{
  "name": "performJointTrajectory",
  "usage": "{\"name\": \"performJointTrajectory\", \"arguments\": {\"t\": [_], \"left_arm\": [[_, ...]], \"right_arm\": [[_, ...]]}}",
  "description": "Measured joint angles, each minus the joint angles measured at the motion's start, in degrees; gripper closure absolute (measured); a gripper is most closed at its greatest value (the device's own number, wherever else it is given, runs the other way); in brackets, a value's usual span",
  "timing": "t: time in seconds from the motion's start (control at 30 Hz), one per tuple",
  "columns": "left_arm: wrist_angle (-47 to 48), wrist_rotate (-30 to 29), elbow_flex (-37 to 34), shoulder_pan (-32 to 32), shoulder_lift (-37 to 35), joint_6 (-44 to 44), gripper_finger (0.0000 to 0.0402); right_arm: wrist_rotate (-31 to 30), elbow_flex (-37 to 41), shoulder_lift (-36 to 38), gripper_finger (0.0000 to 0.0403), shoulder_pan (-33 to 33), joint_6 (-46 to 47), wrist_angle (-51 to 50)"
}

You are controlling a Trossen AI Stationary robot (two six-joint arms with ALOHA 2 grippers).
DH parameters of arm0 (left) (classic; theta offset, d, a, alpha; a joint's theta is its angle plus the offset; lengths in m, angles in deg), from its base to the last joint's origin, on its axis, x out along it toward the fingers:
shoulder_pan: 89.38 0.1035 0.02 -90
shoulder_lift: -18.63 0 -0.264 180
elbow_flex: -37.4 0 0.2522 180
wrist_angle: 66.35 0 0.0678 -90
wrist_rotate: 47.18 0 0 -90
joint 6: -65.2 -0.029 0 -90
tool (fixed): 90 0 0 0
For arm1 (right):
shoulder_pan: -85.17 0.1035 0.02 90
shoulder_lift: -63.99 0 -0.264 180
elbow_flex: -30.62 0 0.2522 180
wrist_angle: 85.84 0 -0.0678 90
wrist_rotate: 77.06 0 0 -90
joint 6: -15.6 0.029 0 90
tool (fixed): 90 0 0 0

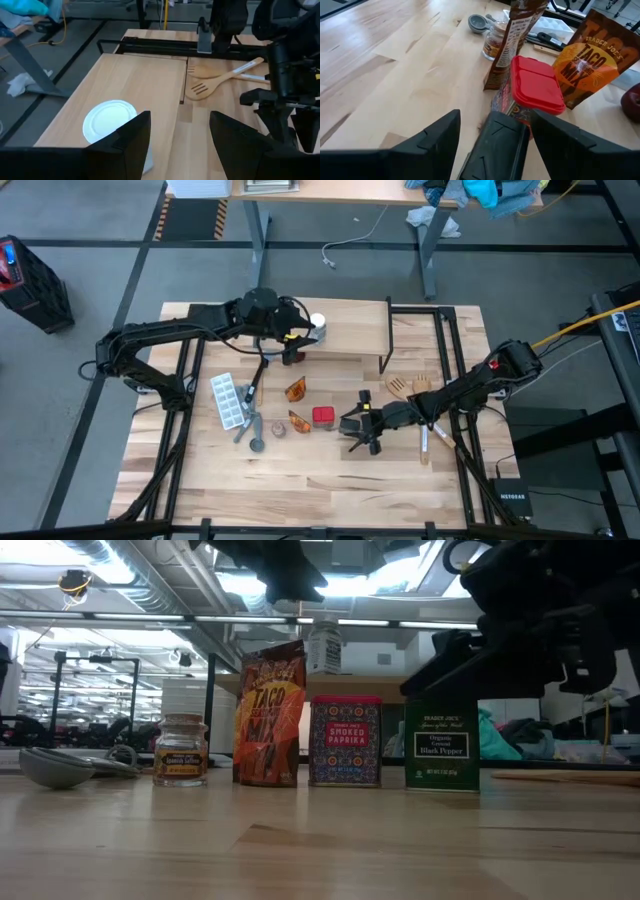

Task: Shelf spices
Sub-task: Remove the white seasoning bottle from the shelf

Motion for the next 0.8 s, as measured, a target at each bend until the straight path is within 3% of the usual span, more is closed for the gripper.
{"name": "performJointTrajectory", "arguments": {"t": [0.6,0.8], "left_arm": [[-0.4,-0.3,0.0,-1.2,0.9,2.6,0.0203],[-0.3,-4.3,0.0,-2.9,0.9,4.2,0.0203]], "right_arm": [[-0.1,0.0,0.0,0.0157,0.0,0.0,-0.1],[-0.1,0.0,0.0,0.0157,0.0,0.0,-0.1]]}}
